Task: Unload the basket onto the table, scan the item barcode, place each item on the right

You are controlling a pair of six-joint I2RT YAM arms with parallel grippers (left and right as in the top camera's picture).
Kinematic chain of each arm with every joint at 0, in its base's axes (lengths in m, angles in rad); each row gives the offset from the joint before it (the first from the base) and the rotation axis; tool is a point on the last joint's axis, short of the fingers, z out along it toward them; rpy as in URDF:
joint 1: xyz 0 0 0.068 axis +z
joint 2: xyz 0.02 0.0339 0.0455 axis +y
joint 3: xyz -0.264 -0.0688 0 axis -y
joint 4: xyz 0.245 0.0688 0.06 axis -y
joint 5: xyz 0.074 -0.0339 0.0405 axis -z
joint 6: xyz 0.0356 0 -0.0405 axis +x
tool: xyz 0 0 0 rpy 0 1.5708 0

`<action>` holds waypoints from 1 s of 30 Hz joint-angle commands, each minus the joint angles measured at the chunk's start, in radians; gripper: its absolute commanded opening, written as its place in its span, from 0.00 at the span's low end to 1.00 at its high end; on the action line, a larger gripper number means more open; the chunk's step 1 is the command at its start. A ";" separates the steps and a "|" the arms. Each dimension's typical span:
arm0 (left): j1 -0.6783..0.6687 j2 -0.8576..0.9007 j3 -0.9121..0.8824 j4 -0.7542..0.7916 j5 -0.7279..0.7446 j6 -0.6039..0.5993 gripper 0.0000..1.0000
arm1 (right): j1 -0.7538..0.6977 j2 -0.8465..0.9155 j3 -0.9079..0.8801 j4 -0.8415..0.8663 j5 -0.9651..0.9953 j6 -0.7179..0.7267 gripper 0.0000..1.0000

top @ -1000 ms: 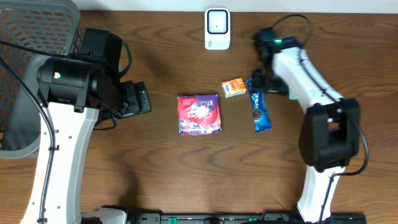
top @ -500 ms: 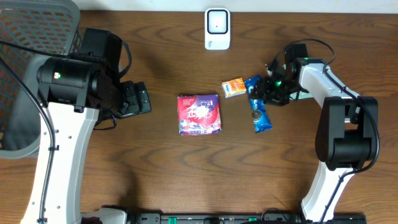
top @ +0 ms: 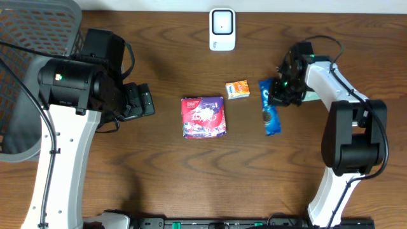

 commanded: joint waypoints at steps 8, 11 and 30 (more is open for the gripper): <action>0.002 0.007 0.000 -0.003 -0.013 0.013 0.98 | 0.300 -0.055 0.060 -0.016 0.940 0.207 0.01; 0.002 0.007 0.000 -0.003 -0.013 0.013 0.98 | 0.352 -0.002 0.060 -0.017 1.069 0.273 0.01; 0.002 0.007 0.000 -0.003 -0.013 0.013 0.98 | 0.376 0.103 0.170 -0.039 0.802 0.375 0.35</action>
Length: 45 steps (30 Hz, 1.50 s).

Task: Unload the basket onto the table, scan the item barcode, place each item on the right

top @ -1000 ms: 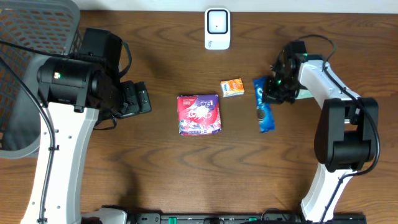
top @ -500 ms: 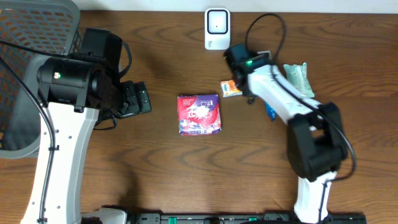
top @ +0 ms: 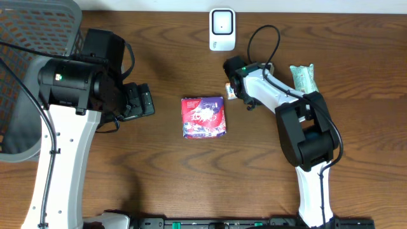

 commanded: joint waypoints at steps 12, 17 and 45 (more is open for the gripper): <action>0.002 0.007 0.000 -0.003 -0.013 0.013 0.98 | -0.097 -0.181 0.284 -0.313 -0.325 -0.147 0.43; 0.002 0.007 0.000 -0.003 -0.013 0.013 0.98 | -0.171 -0.178 0.182 -0.304 -0.577 -0.313 0.12; 0.002 0.007 0.000 -0.003 -0.013 0.013 0.98 | -0.234 -0.176 -0.245 0.284 -0.473 -0.341 0.01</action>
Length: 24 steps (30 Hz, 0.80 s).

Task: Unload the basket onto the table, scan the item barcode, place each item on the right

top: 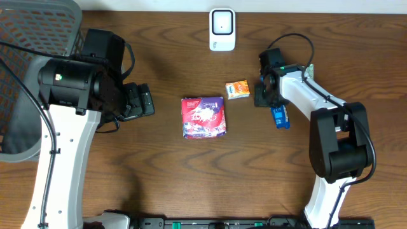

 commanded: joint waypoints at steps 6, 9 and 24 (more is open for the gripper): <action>0.002 0.007 0.000 -0.003 -0.013 0.013 0.98 | -0.076 0.019 -0.025 0.140 0.145 0.021 0.03; 0.002 0.007 0.000 -0.003 -0.013 0.013 0.98 | -0.086 0.019 -0.011 0.150 0.143 -0.004 0.04; 0.002 0.007 0.000 -0.003 -0.013 0.013 0.98 | -0.040 0.018 0.264 -0.355 -0.045 -0.004 0.15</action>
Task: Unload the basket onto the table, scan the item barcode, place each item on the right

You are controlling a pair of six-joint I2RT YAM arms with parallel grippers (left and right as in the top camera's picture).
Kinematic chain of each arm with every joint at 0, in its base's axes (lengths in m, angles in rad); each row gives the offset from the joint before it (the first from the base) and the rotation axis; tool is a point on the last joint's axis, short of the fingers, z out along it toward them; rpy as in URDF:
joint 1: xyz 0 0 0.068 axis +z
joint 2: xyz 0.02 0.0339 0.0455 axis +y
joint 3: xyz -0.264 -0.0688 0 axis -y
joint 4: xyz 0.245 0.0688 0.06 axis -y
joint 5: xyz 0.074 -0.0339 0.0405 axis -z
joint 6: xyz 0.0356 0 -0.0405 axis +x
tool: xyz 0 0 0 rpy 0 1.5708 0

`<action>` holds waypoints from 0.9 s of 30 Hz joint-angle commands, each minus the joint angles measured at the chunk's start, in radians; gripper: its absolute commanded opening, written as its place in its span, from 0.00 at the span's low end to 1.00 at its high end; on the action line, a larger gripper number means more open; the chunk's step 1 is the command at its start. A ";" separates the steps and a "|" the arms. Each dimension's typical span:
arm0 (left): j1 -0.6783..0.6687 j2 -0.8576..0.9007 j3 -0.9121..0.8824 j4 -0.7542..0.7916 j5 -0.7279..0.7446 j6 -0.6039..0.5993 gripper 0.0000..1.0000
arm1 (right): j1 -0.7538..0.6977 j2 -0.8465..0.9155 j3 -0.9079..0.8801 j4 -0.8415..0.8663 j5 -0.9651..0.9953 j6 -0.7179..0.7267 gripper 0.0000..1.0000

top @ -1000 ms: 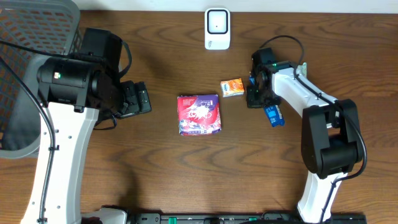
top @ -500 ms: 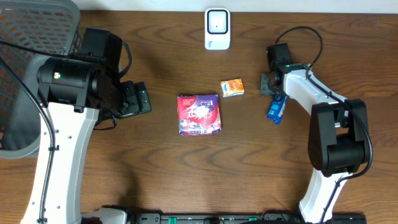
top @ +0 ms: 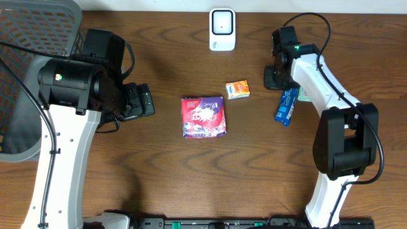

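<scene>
A blue snack packet shows right of centre, tilted, its upper end going under my right arm. My right gripper is just above and left of it and looks shut on that hidden end, though the grip itself is covered. The white scanner stands at the table's far edge, left of the gripper. My left gripper rests at the left, holding nothing; its jaws cannot be made out from above.
A small orange box lies between the scanner and a red and purple packet at the table's middle. A green packet peeks out beside the right arm. A grey mesh basket fills the far left corner.
My right gripper has moved away from me and slightly right, away from the orange box. The blue packet went with it, and more of its length shows now. The left arm is unchanged.
First my right gripper was on the blue packet lying right of the orange box. Then it was over by the orange box below the scanner, the packet hidden. After that it was back to the right with the packet below it, and now further back right.
</scene>
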 commanded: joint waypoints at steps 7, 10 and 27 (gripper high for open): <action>0.002 0.007 0.000 -0.003 -0.013 0.013 0.98 | 0.009 0.004 -0.188 -0.051 -0.029 0.022 0.06; 0.002 0.007 0.000 -0.003 -0.013 0.013 0.98 | 0.006 0.004 -0.242 -0.017 0.029 0.087 0.04; 0.002 0.007 0.000 -0.003 -0.013 0.013 0.98 | 0.019 0.003 -0.063 0.085 -0.386 0.130 0.64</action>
